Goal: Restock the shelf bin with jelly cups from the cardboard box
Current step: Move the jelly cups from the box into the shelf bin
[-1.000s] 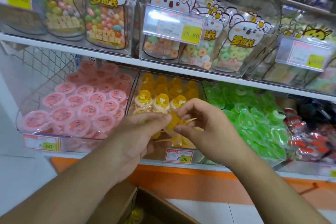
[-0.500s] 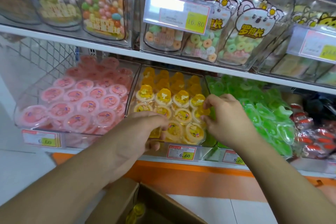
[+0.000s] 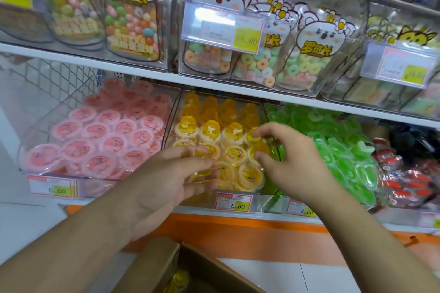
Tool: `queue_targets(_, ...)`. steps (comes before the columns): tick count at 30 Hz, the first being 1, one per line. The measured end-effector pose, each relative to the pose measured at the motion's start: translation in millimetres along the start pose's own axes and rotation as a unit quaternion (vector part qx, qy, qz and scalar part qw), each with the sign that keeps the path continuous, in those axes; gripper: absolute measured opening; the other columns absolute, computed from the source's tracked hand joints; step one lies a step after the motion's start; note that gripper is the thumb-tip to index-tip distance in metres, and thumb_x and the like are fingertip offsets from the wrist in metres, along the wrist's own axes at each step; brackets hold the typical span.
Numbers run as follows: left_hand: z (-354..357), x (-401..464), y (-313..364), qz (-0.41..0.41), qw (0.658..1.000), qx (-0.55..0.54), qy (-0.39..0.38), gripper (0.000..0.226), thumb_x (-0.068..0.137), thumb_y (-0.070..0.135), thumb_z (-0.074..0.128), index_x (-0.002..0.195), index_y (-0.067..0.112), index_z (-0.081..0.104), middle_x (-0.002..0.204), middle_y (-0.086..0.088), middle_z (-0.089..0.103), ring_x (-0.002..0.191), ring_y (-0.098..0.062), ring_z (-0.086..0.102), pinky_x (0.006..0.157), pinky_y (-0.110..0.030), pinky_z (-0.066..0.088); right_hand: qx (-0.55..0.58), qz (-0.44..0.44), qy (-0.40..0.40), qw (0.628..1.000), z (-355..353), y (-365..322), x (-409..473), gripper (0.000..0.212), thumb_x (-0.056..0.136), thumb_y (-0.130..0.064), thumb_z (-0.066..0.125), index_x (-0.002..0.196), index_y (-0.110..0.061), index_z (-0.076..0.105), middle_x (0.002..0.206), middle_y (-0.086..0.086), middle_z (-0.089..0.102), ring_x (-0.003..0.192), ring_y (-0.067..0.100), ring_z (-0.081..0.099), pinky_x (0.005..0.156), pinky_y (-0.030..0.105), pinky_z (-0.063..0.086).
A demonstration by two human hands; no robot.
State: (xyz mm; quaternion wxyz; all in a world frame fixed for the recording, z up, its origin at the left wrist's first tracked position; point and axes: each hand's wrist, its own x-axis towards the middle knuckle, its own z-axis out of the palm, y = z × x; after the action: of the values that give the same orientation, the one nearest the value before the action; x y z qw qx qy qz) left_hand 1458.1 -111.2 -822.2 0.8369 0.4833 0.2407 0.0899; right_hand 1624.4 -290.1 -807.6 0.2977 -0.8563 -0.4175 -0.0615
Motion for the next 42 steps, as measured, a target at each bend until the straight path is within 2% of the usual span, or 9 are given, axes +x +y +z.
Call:
queue_targets(4,4.2,-3.1,1.9,0.007,0.999,-0.029,-0.024,0.035,0.086,0.010,0.072,0.119,0.000,0.071,0.118,-0.025,0.073,0.108,-0.038,0.074,0.095,-0.049,0.061,0.171,-0.056,-0.052,0.982,7.8,-38.4,-12.0,0.033,0.084,-0.014,0.086,0.111,-0.025,0.070,0.109,-0.014,0.071,0.112,0.012,0.065,0.092,0.029,0.051)
queue_targets(12,3.4,-6.2,-2.6,0.017,0.997,-0.008,-0.071,0.031,0.088,0.025,0.071,0.113,0.008,0.078,0.131,-0.033,0.060,0.121,-0.036,0.067,0.094,-0.043,0.060,0.237,-0.049,-0.066,0.968,25.2,-50.3,-14.6,0.028,0.085,-0.017,0.086,0.106,-0.029,0.072,0.105,-0.011,0.074,0.111,0.016,0.067,0.096,0.037,0.051)
queue_targets(16,-2.0,-5.1,-1.0,0.047,0.992,0.097,-0.066,0.050,0.089,0.043,0.079,0.131,0.017,0.068,0.126,-0.011,0.072,0.116,-0.022,0.071,0.103,-0.045,0.055,0.247,-0.034,-0.022,0.968,24.3,-41.6,-7.6,0.029,0.082,-0.012,0.087,0.102,-0.026,0.072,0.097,-0.007,0.073,0.100,0.016,0.069,0.092,0.041,0.055)
queue_targets(18,-5.1,-4.1,1.4,0.119,0.966,0.232,-0.002,0.049,0.089,0.053,0.075,0.133,0.035,0.063,0.126,0.013,0.071,0.112,-0.002,0.069,0.099,-0.031,0.054,0.228,-0.005,0.016,0.973,24.0,-30.6,-2.5,0.030,0.082,-0.013,0.088,0.100,-0.029,0.071,0.093,-0.009,0.069,0.092,0.016,0.066,0.087,0.038,0.056)
queue_targets(20,-10.1,-4.0,3.8,0.199,0.901,0.382,0.052,0.043,0.095,0.051,0.064,0.136,0.044,0.057,0.128,0.026,0.063,0.113,0.011,0.061,0.094,-0.017,0.048,0.153,0.011,0.031,0.988,25.4,-18.8,1.4,0.030,0.082,-0.018,0.088,0.100,-0.033,0.071,0.091,-0.014,0.068,0.090,0.011,0.064,0.083,0.027,0.054)
queue_targets(24,-20.0,-2.0,5.1,0.253,0.802,0.534,0.089,0.048,0.102,0.049,0.052,0.149,0.041,0.046,0.146,0.028,0.043,0.122,0.009,0.042,0.091,-0.009,0.032,-0.011,-0.029,0.012,0.999,34.3,-4.3,8.4,0.029,0.086,-0.024,0.085,0.112,-0.030,0.073,0.104,-0.014,0.068,0.094,0.002,0.058,0.081,0.007,0.040)
queue_targets(27,-28.7,2.5,1.9,0.235,0.770,0.583,0.108,0.055,0.103,0.046,0.050,0.156,0.033,0.039,0.155,0.021,0.037,0.140,0.000,0.036,0.109,-0.020,0.030,-0.067,-0.020,0.001,0.998,41.6,-1.5,15.6,0.032,0.089,-0.027,0.081,0.116,-0.025,0.066,0.106,-0.007,0.067,0.101,0.014,0.060,0.083,0.023,0.044)
queue_targets(32,-37.6,7.7,-4.1,0.230,0.746,0.615,0.107,0.061,0.101,0.048,0.052,0.157,0.030,0.036,0.158,0.018,0.036,0.146,-0.011,0.037,0.119,-0.036,0.035,-0.129,-0.001,-0.005,0.992,48.6,-8.2,20.7,0.021,0.091,-0.027,0.077,0.105,-0.022,0.061,0.101,-0.002,0.064,0.108,0.025,0.055,0.091,0.040,0.044)
queue_targets(42,-36.6,2.5,-2.8,0.235,0.749,0.610,0.111,0.059,0.101,0.049,0.051,0.156,0.033,0.039,0.157,0.020,0.035,0.145,-0.011,0.037,0.118,-0.035,0.035,-0.107,-0.018,-0.003,0.994,41.0,-6.9,10.6,0.032,0.089,-0.026,0.076,0.119,-0.022,0.065,0.124,-0.003,0.067,0.124,0.024,0.053,0.105,0.046,0.042)
